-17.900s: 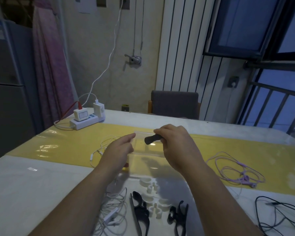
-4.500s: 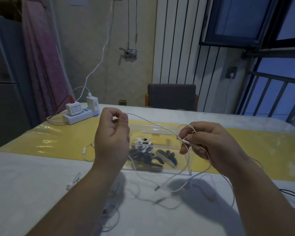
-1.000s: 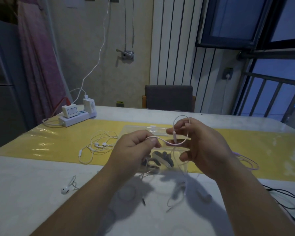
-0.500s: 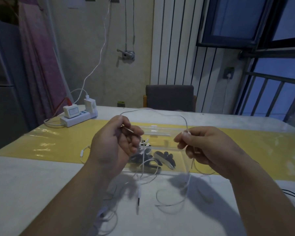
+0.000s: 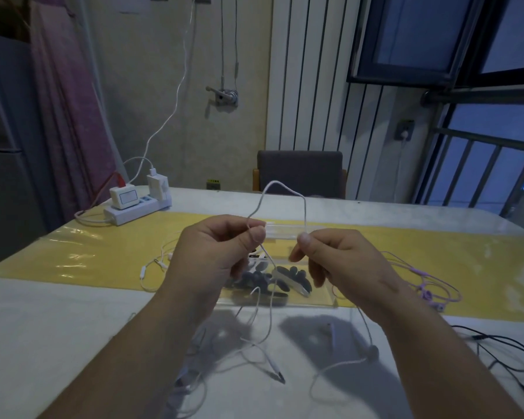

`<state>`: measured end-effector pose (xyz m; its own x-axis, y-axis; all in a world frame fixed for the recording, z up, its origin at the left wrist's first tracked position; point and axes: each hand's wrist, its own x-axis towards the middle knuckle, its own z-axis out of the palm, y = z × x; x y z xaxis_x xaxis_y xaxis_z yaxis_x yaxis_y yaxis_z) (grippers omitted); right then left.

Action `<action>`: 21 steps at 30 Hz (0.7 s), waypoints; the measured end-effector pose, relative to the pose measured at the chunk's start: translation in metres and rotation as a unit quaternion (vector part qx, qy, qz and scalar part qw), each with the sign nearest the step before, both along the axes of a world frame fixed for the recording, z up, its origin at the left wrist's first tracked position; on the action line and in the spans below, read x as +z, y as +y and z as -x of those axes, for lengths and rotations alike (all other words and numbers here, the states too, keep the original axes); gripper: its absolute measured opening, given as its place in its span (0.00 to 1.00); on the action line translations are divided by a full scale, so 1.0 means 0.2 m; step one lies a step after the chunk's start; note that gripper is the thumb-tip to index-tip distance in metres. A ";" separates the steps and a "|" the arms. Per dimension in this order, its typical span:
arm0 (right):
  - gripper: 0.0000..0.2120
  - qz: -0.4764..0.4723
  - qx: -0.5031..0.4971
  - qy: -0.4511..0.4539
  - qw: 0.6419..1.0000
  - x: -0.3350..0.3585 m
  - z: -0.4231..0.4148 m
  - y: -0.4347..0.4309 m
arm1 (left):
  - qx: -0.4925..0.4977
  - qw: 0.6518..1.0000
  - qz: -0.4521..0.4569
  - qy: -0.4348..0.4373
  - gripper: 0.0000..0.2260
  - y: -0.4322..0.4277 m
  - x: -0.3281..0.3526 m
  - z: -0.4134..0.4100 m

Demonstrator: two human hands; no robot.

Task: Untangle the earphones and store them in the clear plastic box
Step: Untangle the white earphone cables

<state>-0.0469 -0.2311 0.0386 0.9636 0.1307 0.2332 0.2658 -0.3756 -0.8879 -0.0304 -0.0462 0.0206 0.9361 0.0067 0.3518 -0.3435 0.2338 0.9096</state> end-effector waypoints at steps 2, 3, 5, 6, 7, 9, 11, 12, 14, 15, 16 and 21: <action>0.15 -0.023 0.025 0.009 0.999 0.00 0.01 0.03 | 0.013 1.000 -0.003 -0.002 0.06 0.00 0.00 0.00; 0.15 -0.041 0.045 0.017 0.998 0.00 0.01 0.04 | 0.018 1.000 -0.004 -0.002 0.06 0.00 0.00 0.00; 0.12 -0.068 0.092 0.048 0.992 -0.01 0.03 0.07 | 0.031 0.999 -0.002 -0.006 0.06 0.00 0.00 0.00; 0.09 -0.066 0.112 0.063 0.989 -0.01 0.04 0.08 | 0.040 0.999 -0.001 -0.010 0.07 0.00 0.00 0.00; 0.05 -0.055 0.127 0.070 0.988 -0.02 0.04 0.09 | 0.050 0.999 0.003 -0.014 0.07 0.00 0.00 0.00; 0.03 -0.038 0.129 0.071 0.988 -0.03 0.02 0.07 | 0.077 0.997 0.032 -0.009 0.07 0.00 0.00 -0.01; 0.04 -0.064 0.104 0.066 0.990 -0.02 0.00 0.03 | 0.113 0.990 0.085 0.014 0.08 0.01 0.00 -0.03; 0.04 -0.088 0.095 0.058 0.990 -0.01 0.00 0.00 | 0.130 0.985 0.109 0.026 0.09 0.02 0.00 -0.04; 0.07 -0.119 0.088 0.033 0.988 0.00 -0.01 -0.05 | 0.149 0.977 0.142 0.045 0.12 0.04 0.00 -0.05; 0.08 -0.124 0.091 0.019 0.988 0.01 -0.01 -0.06 | 0.154 0.975 0.153 0.049 0.13 0.04 0.00 -0.05; 0.09 -0.126 0.095 0.006 0.988 0.01 -0.01 -0.07 | 0.158 0.973 0.160 0.052 0.14 0.04 0.00 -0.04; 0.12 -0.127 0.106 -0.015 0.986 0.01 -0.02 -0.10 | 0.218 0.963 0.141 0.066 0.11 0.05 -0.01 -0.05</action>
<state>-0.0421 -0.2519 0.0415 0.9128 0.2623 0.3129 0.3424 -0.0743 -0.9366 -0.0205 -0.0364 0.0192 0.8592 0.4873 0.1559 -0.3498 0.3370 0.8741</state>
